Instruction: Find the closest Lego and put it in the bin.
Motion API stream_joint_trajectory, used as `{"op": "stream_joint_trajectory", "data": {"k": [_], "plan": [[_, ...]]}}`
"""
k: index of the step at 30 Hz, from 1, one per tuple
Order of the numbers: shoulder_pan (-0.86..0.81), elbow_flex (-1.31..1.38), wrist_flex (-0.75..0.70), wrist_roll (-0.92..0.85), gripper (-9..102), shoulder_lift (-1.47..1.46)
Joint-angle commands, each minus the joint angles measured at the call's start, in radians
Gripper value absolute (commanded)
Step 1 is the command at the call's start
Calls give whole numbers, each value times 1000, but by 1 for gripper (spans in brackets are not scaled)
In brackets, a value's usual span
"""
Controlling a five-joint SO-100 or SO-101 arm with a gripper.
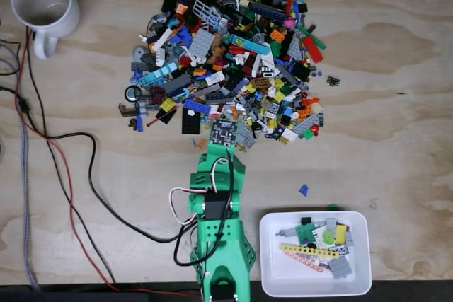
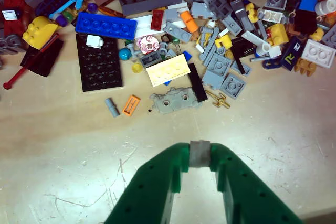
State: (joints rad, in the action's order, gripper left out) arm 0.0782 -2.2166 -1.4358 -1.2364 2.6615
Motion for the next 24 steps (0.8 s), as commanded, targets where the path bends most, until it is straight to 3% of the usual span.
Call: {"op": "stream_joint_trajectory", "data": {"k": [1,24], "plan": [[-5,15,11,-3,0,0],[20,-32,75,28,0,-20]]}}
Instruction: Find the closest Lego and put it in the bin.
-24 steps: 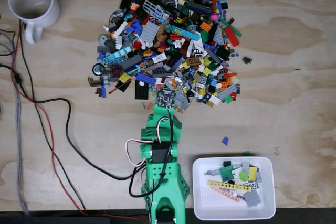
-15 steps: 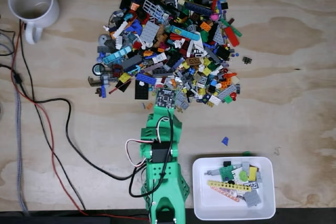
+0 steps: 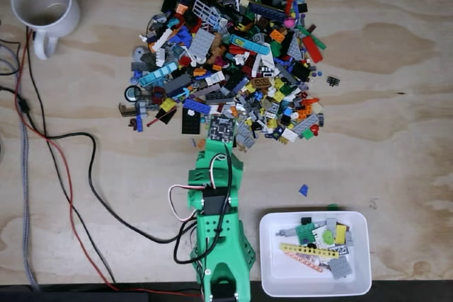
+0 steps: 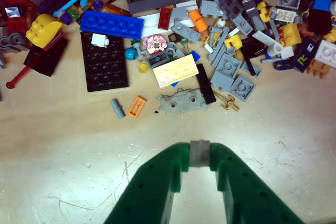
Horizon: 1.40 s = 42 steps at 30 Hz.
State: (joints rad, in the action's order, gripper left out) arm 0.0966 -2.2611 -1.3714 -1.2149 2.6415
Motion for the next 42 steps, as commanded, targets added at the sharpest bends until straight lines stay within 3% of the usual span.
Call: {"op": "stream_joint_trajectory", "data": {"k": [1,14,23,28,42], "plan": [[3,12,6,8,0,3],[-3,14,14,43,0,-17],[61,288,173,612,12,-588],[63,393,207,808,14,-798],[-8,505,236,890,15,-1100]]}}
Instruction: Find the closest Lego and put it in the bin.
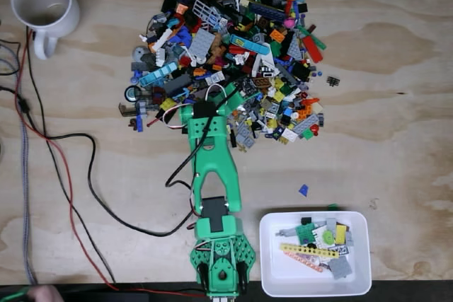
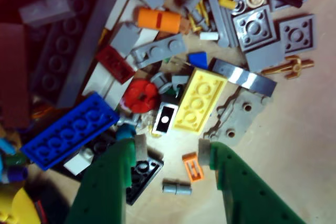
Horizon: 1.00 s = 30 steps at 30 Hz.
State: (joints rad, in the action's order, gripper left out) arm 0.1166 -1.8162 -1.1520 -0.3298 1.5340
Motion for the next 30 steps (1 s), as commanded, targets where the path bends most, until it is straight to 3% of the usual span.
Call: {"op": "stream_joint_trajectory", "data": {"k": [1,14,25,30], "plan": [[-31,51,25,-2,15,3],[5,40,69,-5,13,-54],[18,29,106,-20,0,-81],[18,92,38,-51,0,-58]]}}
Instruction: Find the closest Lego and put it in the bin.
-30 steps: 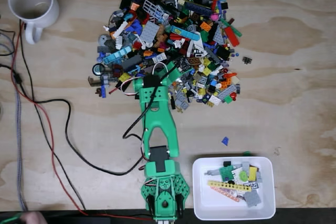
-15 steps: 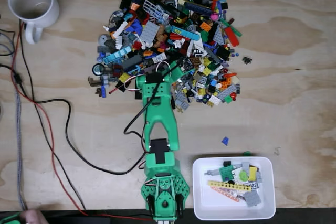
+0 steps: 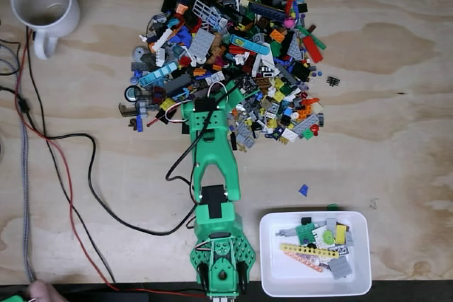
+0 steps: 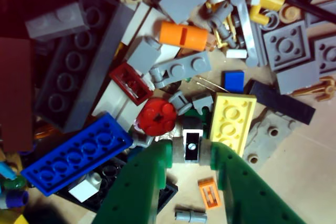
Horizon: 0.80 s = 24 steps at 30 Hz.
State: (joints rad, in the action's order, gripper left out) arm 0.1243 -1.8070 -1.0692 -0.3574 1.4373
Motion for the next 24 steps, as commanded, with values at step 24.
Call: {"op": "stream_joint_trajectory", "data": {"k": [24], "plan": [[-1404,-95,-357,-1005,0,795]]}}
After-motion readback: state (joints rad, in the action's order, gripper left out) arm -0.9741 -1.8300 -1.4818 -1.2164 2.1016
